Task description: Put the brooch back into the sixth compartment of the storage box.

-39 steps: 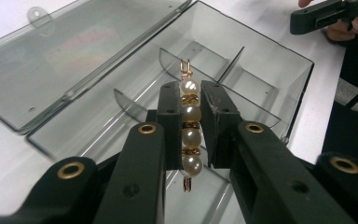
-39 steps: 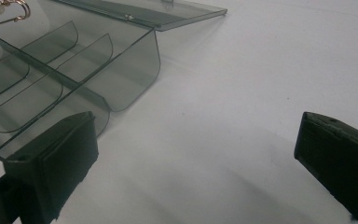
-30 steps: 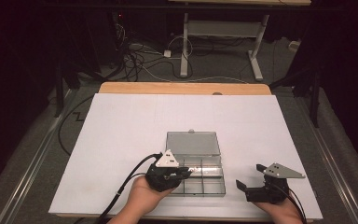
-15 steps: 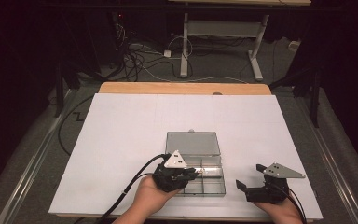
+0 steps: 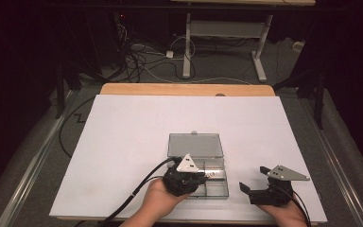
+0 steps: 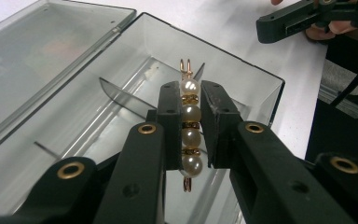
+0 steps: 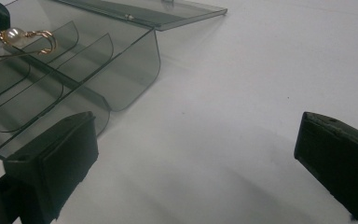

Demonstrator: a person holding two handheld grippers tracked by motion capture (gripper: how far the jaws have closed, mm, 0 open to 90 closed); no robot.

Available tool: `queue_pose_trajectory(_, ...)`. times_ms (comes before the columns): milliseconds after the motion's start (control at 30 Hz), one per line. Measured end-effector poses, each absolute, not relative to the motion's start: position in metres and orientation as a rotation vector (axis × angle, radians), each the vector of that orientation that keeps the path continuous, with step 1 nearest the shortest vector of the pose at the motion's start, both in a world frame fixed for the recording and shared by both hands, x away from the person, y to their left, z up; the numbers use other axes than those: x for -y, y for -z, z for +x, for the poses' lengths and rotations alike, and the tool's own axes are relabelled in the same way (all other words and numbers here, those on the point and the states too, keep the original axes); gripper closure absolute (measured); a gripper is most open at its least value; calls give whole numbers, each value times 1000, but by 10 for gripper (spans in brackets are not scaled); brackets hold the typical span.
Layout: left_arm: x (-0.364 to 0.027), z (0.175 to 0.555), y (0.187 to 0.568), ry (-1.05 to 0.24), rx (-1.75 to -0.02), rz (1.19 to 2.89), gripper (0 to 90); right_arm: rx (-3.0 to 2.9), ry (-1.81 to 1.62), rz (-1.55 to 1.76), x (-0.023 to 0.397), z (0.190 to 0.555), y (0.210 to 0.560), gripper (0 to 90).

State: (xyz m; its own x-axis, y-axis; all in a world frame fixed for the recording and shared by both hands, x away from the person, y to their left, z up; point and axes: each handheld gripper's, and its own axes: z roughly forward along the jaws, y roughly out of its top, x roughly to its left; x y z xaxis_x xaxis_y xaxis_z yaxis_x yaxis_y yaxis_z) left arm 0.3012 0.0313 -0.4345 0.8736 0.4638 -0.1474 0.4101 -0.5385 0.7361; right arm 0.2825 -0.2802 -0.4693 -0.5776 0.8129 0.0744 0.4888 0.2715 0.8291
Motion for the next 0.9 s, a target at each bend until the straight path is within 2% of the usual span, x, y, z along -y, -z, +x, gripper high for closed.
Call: queue_pose_trajectory(900,-5,295,440,-62,-626,2254,763,-2185,-1222,1178,281,283,469,0)
